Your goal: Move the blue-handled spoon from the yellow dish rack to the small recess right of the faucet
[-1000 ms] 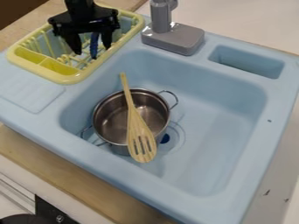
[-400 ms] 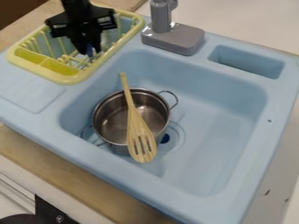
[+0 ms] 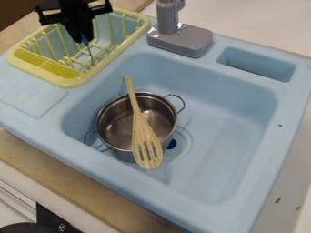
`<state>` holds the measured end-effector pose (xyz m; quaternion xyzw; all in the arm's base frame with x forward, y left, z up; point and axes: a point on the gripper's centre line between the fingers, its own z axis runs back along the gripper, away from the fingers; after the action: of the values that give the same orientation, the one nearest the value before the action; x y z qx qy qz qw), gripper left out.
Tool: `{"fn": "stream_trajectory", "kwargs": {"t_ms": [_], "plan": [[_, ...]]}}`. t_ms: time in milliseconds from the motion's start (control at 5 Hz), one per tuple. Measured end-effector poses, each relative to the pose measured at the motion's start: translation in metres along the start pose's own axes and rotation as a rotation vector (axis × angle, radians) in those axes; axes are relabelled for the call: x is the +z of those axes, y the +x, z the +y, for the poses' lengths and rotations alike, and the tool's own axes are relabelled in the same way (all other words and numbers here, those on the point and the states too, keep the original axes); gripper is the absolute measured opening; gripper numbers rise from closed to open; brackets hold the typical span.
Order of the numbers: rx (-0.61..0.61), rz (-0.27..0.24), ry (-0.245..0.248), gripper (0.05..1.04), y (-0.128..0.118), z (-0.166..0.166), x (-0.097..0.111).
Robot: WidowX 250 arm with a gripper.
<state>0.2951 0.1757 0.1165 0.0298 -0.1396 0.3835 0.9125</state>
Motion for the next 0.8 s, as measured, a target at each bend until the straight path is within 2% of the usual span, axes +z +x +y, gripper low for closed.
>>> {"fn": "stream_trajectory", "kwargs": {"t_ms": [200,400,600,800], "plan": [[0.015,-0.023,0.001,0.108,0.0,-0.005,0.016],[-0.004,-0.089,-0.05,0.108,-0.001,-0.019,0.047],[-0.029,-0.107,-0.098,0.108,-0.013,-0.034,0.073],[-0.06,-0.107,-0.124,0.108,-0.034,-0.049,0.09]]}}
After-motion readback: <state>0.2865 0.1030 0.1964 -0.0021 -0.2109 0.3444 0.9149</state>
